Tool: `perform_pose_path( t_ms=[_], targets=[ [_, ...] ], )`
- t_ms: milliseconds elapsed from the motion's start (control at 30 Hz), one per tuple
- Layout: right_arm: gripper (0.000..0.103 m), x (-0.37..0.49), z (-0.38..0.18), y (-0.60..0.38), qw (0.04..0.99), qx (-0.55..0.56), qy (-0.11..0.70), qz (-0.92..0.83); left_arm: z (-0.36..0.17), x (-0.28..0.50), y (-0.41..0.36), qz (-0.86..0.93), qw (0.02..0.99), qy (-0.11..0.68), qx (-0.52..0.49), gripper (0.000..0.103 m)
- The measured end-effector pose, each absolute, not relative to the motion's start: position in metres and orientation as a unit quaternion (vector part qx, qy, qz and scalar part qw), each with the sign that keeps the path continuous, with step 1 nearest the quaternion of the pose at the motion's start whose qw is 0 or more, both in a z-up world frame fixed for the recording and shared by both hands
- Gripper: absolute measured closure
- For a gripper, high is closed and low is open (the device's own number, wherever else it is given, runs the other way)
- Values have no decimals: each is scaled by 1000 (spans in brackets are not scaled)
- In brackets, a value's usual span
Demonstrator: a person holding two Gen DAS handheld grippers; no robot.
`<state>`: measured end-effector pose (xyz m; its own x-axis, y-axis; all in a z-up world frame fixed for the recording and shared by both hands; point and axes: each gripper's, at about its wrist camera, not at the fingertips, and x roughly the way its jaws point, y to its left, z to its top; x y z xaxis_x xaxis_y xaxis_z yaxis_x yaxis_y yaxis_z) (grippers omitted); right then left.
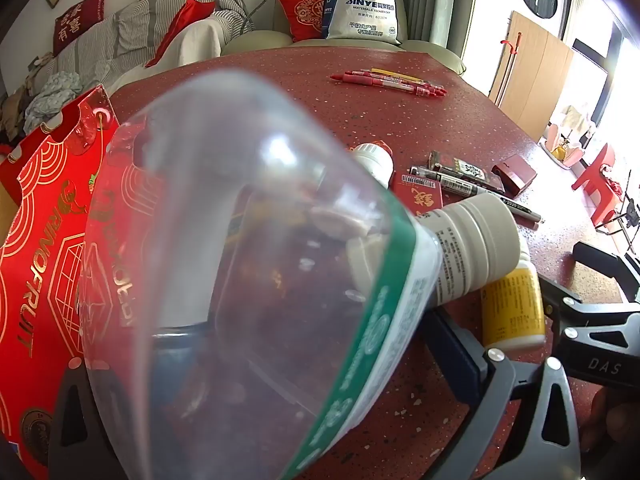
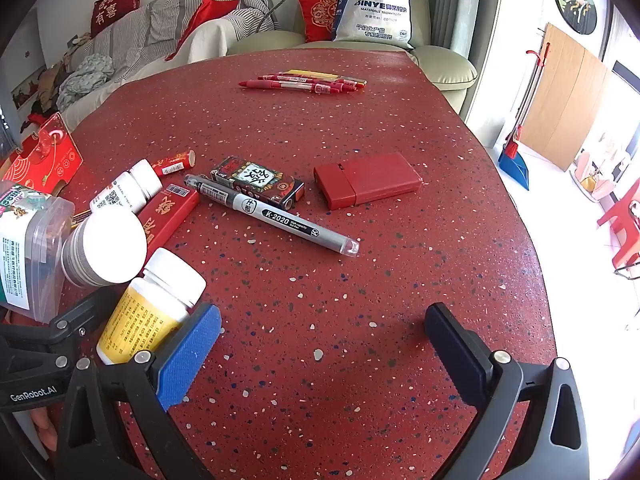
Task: Organize rigid objects
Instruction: 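Move the open right gripper to the yellow-label white bottle while the left gripper holds the clear jar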
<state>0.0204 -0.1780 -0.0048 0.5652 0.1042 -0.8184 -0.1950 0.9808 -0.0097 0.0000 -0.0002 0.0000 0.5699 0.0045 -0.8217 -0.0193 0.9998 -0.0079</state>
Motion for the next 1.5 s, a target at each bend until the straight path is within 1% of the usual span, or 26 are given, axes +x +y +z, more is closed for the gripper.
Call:
perform_pose_path(
  t_ms=[367, 533, 567, 633, 733, 833, 967, 1000, 1033, 1100, 1200, 1333, 1500],
  targets=[
    [1, 21, -4, -177, 883, -51, 459, 84, 2, -3, -1, 24, 885, 464, -20, 0],
    [1, 14, -3, -178, 877, -54, 470, 86, 3, -11, 4, -4, 878, 480, 4, 0],
    [1, 7, -2, -180, 876, -49, 472, 85, 9, -18, 8, 4, 885, 466, 6, 0],
    [1, -8, 3, -186, 883, -38, 460, 88, 20, -35, 18, -12, 899, 438, -9, 0],
    [1, -33, 14, -193, 897, -17, 433, 87, 24, -48, 29, -52, 898, 435, -39, 0],
    [1, -40, 27, -189, 902, 10, 423, 87, 19, -49, 31, -46, 892, 449, -25, 0],
    [1, -53, 36, -177, 905, 17, 411, 104, 20, -63, 34, -52, 897, 438, -41, 0],
    [5, -55, 37, -173, 907, 16, 408, 107, 20, -67, 35, -44, 898, 435, -44, 0],
    [17, -56, 38, -169, 907, 16, 407, 109, 20, -71, 36, -37, 899, 434, -47, 0],
    [32, -56, 37, -163, 905, 20, 411, 109, 19, -73, 40, -28, 900, 431, -64, 0],
    [32, -53, 33, -150, 902, 16, 416, 115, 21, -75, 48, -12, 900, 425, -95, 0],
    [32, -48, 28, -136, 901, 5, 421, 101, 21, -71, 40, 40, 901, 428, -55, 0],
    [32, -39, 28, -142, 907, -17, 418, 45, 18, -66, 42, 52, 895, 438, -72, 0]
  ],
)
